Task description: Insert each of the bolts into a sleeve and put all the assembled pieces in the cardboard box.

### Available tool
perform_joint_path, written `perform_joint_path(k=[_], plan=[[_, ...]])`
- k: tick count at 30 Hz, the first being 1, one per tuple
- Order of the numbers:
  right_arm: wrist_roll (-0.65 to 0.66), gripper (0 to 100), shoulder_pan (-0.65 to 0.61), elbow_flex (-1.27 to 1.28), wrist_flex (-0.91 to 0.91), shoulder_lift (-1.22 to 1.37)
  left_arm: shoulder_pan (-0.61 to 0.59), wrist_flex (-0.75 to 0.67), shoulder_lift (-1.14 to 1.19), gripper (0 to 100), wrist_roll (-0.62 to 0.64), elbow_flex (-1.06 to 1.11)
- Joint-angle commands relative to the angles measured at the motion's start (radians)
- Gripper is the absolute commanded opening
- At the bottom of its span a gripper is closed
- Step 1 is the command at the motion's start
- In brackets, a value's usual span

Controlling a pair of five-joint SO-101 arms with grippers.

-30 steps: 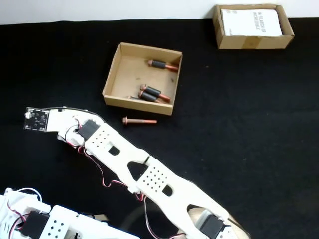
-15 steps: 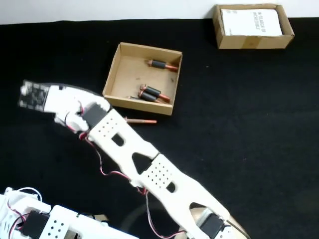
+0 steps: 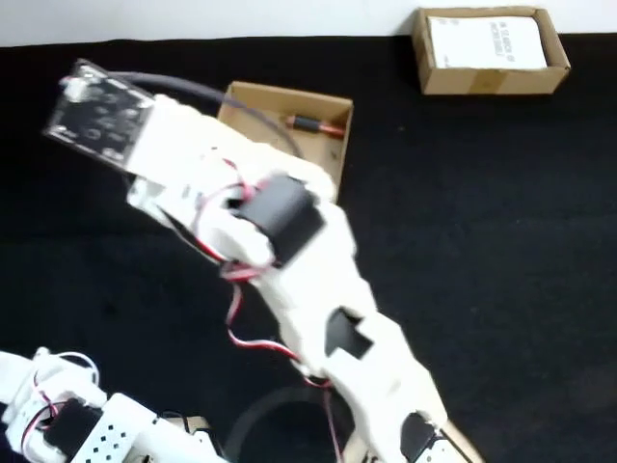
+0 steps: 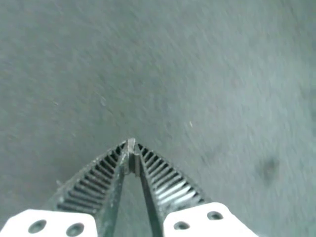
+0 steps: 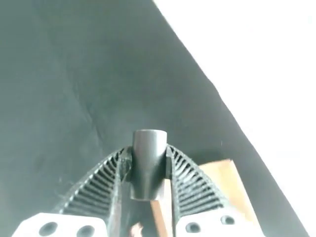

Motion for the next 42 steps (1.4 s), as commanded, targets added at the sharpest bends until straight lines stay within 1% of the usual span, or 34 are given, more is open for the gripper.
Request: perform_joint_path(k=[1, 4, 6, 9, 12, 14, 17, 19, 21, 28, 31, 34, 36, 42], plan=[[-0.114, 0.6, 0.030, -0.094, 0.028, -0.189, 0.053, 0.087, -0.008, 1, -0.002, -0.027], [-0.149, 0.6, 0.064, 0.021, 0.030, -0.326, 0.105, 0.175, -0.008, 1, 0.003, -0.062], [-0.187, 0.6, 0.114, 0.165, 0.030, -0.446, 0.159, 0.187, -0.008, 1, 0.003, -0.074], [-0.222, 0.6, 0.185, 0.483, 0.030, -0.642, 0.315, 0.181, -0.008, 1, 0.014, -0.110], [-0.249, 0.6, 0.229, 0.826, 0.027, -0.846, 0.489, 0.180, -0.005, 1, 0.080, -0.165], [-0.259, 0.6, 0.263, 1.043, 0.025, -0.970, 0.573, 0.149, -0.005, 1, 0.080, -0.176], [-0.264, 0.6, 0.340, 1.322, -0.007, -1.139, 0.651, 0.058, -0.004, 1, 0.078, -0.203], [-0.278, 0.6, 0.418, 1.500, -0.047, -1.253, 0.702, 0.026, -0.002, 1, 0.077, -0.248], [-0.284, 0.6, 0.492, 1.685, -0.107, -1.363, 0.751, 0.026, -0.002, 1, 0.077, -0.302], [-0.278, 0.6, 0.782, 2.338, -0.461, -1.725, 0.895, 0.025, 0.013, 1, 0.086, -0.429], [-0.278, 0.6, 0.888, 2.532, -0.587, -1.834, 0.935, -0.002, 0.120, 1, 0.112, -0.460], [-0.278, 0.6, 0.977, 2.658, -0.676, -1.908, 0.958, -0.087, 0.315, 1, 0.140, -0.498], [-0.278, 0.6, 1.020, 2.709, -0.710, -1.942, 0.980, -0.117, 0.464, 1, 0.169, -0.561], [-0.278, 0.6, 1.156, 2.822, -0.789, -1.994, 1.087, -0.100, 0.875, 1, 0.308, -0.812]])
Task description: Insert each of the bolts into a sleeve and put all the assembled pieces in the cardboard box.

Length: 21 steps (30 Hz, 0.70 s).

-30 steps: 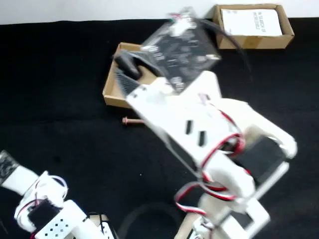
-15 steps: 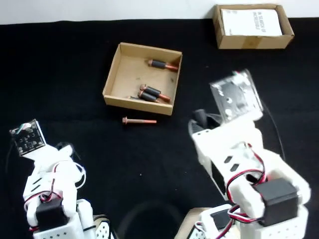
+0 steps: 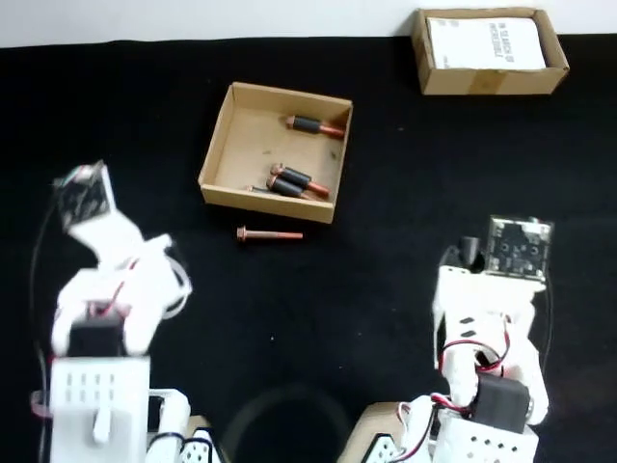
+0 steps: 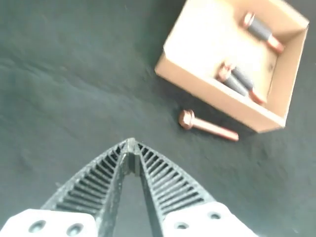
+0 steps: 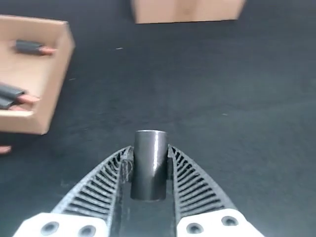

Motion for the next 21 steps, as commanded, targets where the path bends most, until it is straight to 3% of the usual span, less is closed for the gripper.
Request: perform_joint_path(k=[1, 9, 21], plan=[[0.000, 0.6, 0.091, 0.051, -0.067, -0.028, 0.067, 0.011, 0.239, 1, 0.098, -0.179], [0.002, 0.6, 0.268, 0.147, -0.091, -0.079, 0.225, 0.219, 0.757, 1, 0.281, -0.559], [0.035, 0.6, 0.288, 0.268, -0.090, -0.257, 0.300, 0.528, 1.527, 1, 0.440, -1.273]])
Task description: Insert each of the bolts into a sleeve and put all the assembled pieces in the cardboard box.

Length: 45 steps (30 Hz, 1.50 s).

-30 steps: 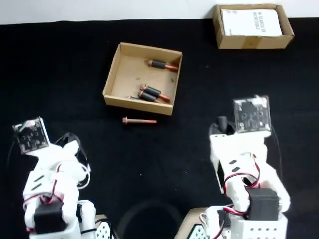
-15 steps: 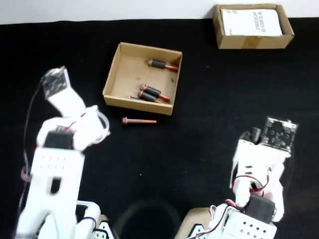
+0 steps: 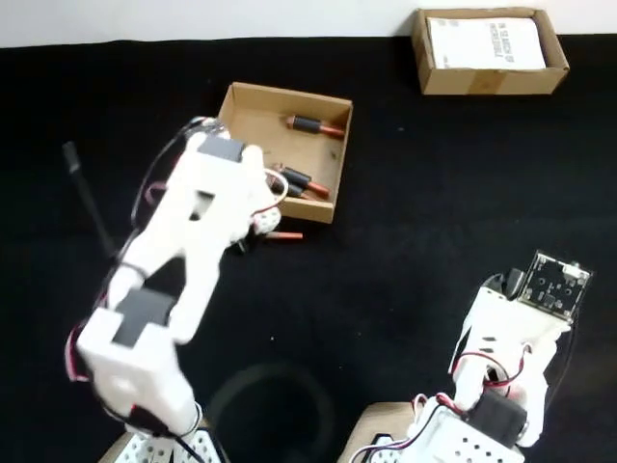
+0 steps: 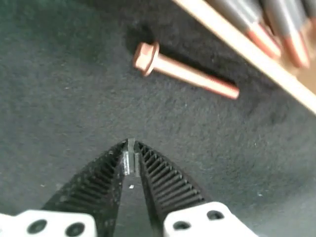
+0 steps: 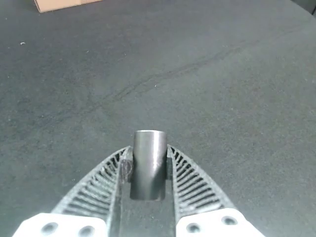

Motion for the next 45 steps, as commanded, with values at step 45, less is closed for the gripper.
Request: perform_joint_path(k=[45], plan=[[0.184, 0.6, 0.004, 0.050, -0.015, -0.096, -0.059, 0.187, 0.542, 21, 0.049, -0.783]])
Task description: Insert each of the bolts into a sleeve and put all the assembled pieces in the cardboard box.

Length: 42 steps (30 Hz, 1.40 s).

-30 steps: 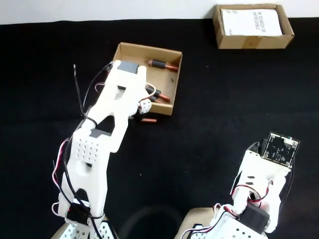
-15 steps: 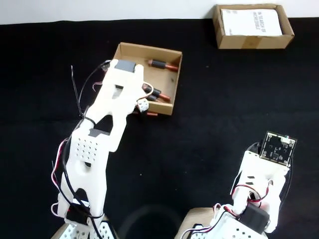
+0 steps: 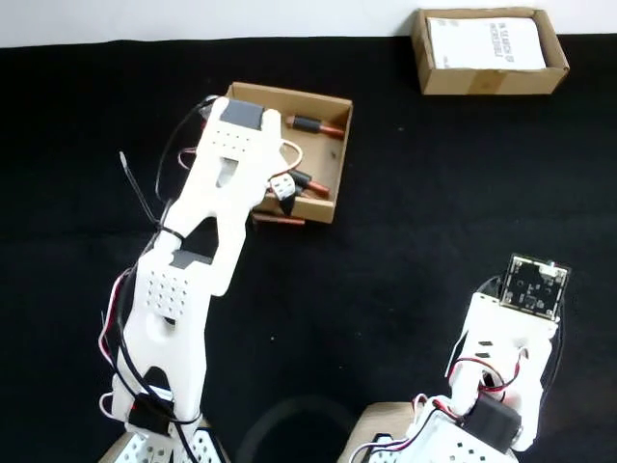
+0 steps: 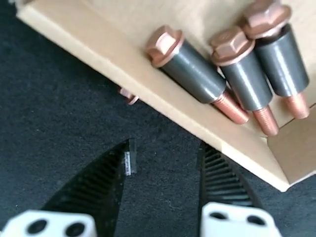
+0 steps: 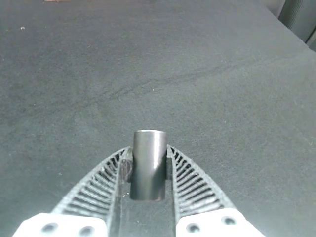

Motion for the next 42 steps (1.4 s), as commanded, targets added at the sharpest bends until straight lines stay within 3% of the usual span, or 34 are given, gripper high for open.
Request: perform_joint_path(k=[1, 13, 24, 26, 29, 37, 42], plan=[[0.025, 0.6, 0.004, -0.005, -0.015, -0.012, -0.053, -0.057, 0.033, 21, 0.008, -0.036], [0.026, 0.6, -0.041, -0.005, -0.013, -0.012, -0.137, -0.187, 0.150, 21, 0.009, -0.036], [0.026, 0.6, -0.108, -0.005, -0.013, -0.012, -0.159, -0.124, 0.157, 21, 0.068, -0.068], [0.026, 0.6, -0.108, -0.005, -0.015, -0.012, -0.157, -0.092, 0.156, 16, 0.064, -0.073], [0.025, 0.6, -0.110, -0.005, -0.018, -0.012, -0.156, -0.052, 0.150, 0, 0.060, -0.076], [0.014, 0.6, -0.182, -0.013, 0.039, -0.021, -0.125, 0.006, 0.070, 1, 0.012, -0.076], [-0.195, 0.6, -0.358, -0.065, 0.173, -0.022, -0.114, 0.006, -0.099, 1, -0.048, -0.076]])
